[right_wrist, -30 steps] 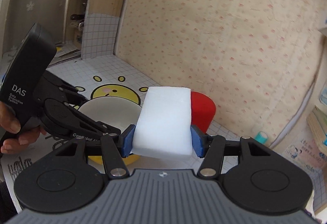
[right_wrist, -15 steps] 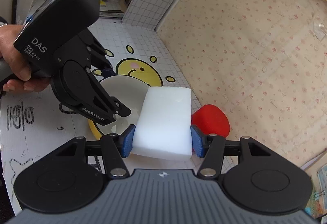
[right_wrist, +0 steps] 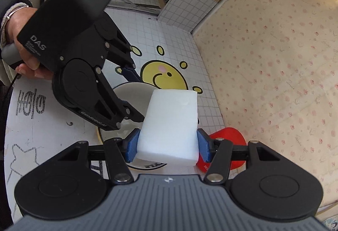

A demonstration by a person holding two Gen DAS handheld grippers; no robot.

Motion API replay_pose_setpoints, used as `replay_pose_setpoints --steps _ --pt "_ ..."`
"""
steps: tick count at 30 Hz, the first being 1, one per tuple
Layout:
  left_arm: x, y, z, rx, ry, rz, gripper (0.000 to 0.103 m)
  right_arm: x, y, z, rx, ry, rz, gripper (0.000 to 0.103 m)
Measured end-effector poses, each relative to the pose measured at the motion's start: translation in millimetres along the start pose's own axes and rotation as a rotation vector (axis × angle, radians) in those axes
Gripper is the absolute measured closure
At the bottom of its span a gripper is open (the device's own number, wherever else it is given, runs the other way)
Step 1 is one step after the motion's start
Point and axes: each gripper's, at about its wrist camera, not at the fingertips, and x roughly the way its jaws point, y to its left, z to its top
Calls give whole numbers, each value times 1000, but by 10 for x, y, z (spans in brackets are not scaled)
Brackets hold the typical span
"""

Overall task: Clean bowl
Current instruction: 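Lower sponge into bowl with right tool while left tool holds bowl rim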

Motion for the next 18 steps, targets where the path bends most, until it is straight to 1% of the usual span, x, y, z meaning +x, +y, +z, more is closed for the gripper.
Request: replay_pose_setpoints --steps 2,5,9,16,18 --pt "24 -1 -5 -1 0 -8 54 25 -12 16 -37 26 34 45" --pt "49 -24 -5 7 -5 -12 54 83 20 65 -121 89 46 44" --pt "67 -39 -5 10 -8 -19 54 137 30 170 -203 117 105 43" --pt "68 -62 -30 25 -21 -9 54 315 57 291 -322 241 162 42" --pt "70 -51 -34 20 -24 -10 54 320 100 314 -351 248 157 39"
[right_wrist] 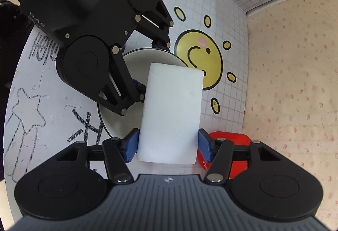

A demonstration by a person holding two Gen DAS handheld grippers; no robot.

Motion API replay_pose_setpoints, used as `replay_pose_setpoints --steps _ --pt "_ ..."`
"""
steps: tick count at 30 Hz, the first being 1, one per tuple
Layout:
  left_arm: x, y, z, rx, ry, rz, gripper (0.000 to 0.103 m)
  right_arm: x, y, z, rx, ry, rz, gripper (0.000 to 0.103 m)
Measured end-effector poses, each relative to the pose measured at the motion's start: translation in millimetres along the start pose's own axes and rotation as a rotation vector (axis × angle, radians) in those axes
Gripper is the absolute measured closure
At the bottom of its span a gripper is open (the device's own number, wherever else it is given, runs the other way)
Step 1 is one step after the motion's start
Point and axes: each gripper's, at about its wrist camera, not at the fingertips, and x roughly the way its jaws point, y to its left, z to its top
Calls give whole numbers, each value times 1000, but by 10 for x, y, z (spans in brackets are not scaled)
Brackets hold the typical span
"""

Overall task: Clean bowl
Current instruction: 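Lower sponge into bowl with right tool while left tool holds bowl rim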

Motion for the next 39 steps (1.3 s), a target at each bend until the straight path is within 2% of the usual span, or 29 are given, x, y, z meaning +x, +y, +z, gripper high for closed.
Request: replay_pose_setpoints --steps 1,3,5,10,13,17,21,24,26,27,28,34,39 --pt "1 11 -7 -6 -1 -2 54 -12 11 5 0 -4 3 37" --pt "0 20 -11 -11 -1 -1 54 -82 3 -27 42 -46 -8 25" --pt "-2 23 -15 -14 -1 2 54 -141 -6 -76 90 -79 -24 21" --pt "-15 28 -30 -15 -2 12 54 -290 -10 -256 224 -155 -65 21" --pt "-34 34 -49 -20 -3 22 54 -334 -53 -429 384 -242 -65 21" --pt "-70 1 -56 1 -2 49 54 -318 -123 -719 707 -348 -63 21" --pt "-93 -17 -44 17 13 87 54 -228 -169 -959 1004 -430 28 21" --pt "-90 -23 -37 16 24 95 54 -140 -176 -1039 1124 -469 63 22" --pt "-88 -26 -44 14 26 91 52 -82 -149 -1003 1123 -464 67 25" --pt "-89 -27 -50 14 26 92 50 -63 -131 -981 1097 -469 70 37" --pt "-92 -26 -56 15 24 99 49 -49 -123 -967 1083 -475 82 42" --pt "-81 17 -66 2 29 89 48 15 -168 -1081 1084 -561 126 46" --pt "-63 20 -58 4 30 84 48 -24 -178 -1092 1020 -621 146 46"
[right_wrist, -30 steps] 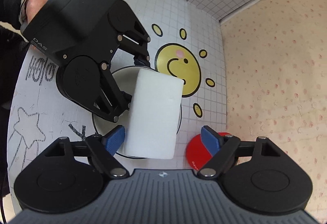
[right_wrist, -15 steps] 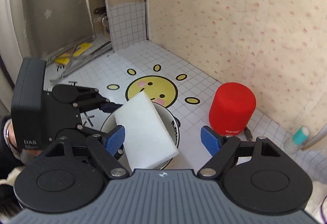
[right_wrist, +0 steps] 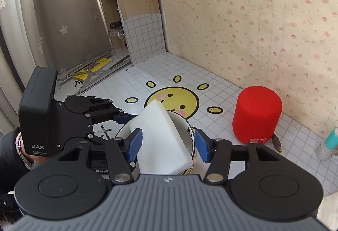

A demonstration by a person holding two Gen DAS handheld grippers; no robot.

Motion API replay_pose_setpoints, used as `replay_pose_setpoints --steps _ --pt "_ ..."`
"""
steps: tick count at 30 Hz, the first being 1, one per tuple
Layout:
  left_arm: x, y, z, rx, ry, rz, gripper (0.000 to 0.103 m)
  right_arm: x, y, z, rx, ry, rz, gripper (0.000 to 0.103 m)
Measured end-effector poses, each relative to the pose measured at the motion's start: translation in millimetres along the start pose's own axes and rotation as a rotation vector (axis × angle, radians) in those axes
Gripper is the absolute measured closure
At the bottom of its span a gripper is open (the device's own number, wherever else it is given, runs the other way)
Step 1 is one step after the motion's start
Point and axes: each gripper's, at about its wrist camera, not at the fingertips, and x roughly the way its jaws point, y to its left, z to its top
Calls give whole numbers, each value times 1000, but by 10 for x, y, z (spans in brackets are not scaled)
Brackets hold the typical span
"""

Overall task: Clean bowl
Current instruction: 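Lower sponge into bowl with right tool while left tool holds bowl rim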

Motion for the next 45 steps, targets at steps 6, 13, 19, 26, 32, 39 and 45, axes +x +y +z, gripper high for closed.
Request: replay_pose_setpoints --steps 6,13,19,26,32,39,45 --pt "21 24 1 -4 -4 -7 45 170 -90 58 -3 58 70 46" --pt "41 25 6 -1 -15 -7 42 314 -165 62 47 107 153 52" --pt "72 48 12 -18 -18 3 36 159 -83 46 17 36 125 78" --pt "75 26 16 -14 -27 25 32 94 272 44 -218 36 -74 79" --pt "78 53 30 -27 -28 21 32 263 659 -81 -481 127 -189 77" --pt "82 84 12 -32 -30 18 31 296 617 68 -405 175 -169 72" --pt "75 62 3 -25 -32 20 31 335 719 137 -453 163 -213 42"
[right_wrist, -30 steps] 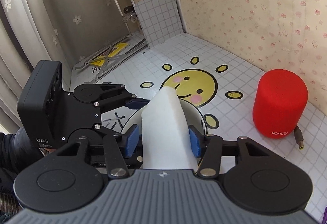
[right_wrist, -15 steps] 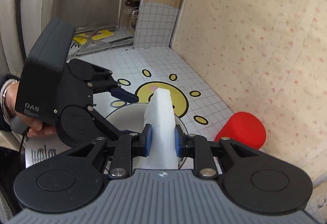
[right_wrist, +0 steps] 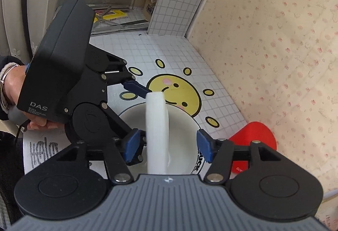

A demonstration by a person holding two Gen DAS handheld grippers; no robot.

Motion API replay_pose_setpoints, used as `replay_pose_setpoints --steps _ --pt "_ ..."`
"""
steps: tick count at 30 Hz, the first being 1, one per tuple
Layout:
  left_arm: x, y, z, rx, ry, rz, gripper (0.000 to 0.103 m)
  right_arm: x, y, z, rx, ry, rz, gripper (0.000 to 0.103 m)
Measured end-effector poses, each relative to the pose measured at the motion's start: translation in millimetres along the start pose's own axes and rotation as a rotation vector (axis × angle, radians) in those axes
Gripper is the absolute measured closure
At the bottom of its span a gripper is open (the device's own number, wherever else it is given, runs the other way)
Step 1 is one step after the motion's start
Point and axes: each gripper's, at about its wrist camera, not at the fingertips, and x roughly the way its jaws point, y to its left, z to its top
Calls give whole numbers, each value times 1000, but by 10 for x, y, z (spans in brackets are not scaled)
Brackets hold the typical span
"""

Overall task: Clean bowl
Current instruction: 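Lower sponge into bowl with right tool while left tool holds bowl rim, then rub sponge along the bowl's inner wall with right tool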

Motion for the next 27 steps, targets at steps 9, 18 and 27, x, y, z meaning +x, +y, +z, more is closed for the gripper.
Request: replay_pose_setpoints --steps 9,18,27 --pt "-42 -5 -14 13 -11 0 31 127 37 161 -48 37 21 72" --pt "-6 -11 0 12 -33 9 31 244 -25 173 37 55 59 82" --pt "48 -35 37 -2 -41 6 30 114 -224 -230 354 -197 79 83"
